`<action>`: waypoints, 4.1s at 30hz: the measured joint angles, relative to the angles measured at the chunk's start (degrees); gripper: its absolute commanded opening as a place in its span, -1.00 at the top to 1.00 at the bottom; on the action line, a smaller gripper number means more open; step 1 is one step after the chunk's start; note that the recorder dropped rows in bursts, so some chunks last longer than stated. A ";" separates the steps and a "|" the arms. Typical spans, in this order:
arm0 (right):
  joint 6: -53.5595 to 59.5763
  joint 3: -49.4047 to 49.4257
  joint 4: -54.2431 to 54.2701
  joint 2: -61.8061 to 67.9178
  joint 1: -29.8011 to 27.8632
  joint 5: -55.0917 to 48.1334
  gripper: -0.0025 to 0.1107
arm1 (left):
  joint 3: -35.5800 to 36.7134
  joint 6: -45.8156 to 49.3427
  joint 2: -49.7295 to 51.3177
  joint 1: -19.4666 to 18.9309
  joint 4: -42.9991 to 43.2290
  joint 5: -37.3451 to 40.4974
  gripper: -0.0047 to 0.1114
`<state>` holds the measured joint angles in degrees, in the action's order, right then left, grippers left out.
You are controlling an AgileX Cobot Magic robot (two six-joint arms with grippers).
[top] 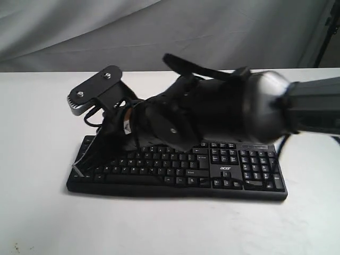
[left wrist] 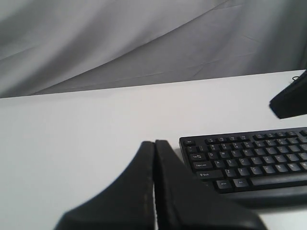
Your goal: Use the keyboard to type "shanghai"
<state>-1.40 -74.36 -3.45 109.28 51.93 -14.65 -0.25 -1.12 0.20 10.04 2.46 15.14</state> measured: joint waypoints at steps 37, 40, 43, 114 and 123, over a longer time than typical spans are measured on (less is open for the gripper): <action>2.54 -14.51 0.90 18.02 -1.27 -4.24 0.96 | 0.00 0.00 0.00 0.00 0.00 0.00 0.92; 2.54 -14.56 0.90 18.64 -1.27 -3.72 0.96 | 0.00 0.00 0.00 0.00 0.00 0.00 0.92; 2.54 -14.56 0.80 19.53 -1.27 -3.36 0.96 | 0.00 0.00 0.00 0.00 0.00 0.00 0.92; 1.09 3.47 -1.12 7.64 -5.96 3.88 0.96 | 0.00 0.00 0.00 0.00 0.00 0.00 0.92; 1.40 3.47 -1.12 10.07 -5.96 4.45 0.96 | 0.00 0.00 0.00 0.00 0.00 0.00 0.92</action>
<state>0.00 -70.89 -4.57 119.35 45.97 -10.21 -0.25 -1.12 0.20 10.04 2.46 15.14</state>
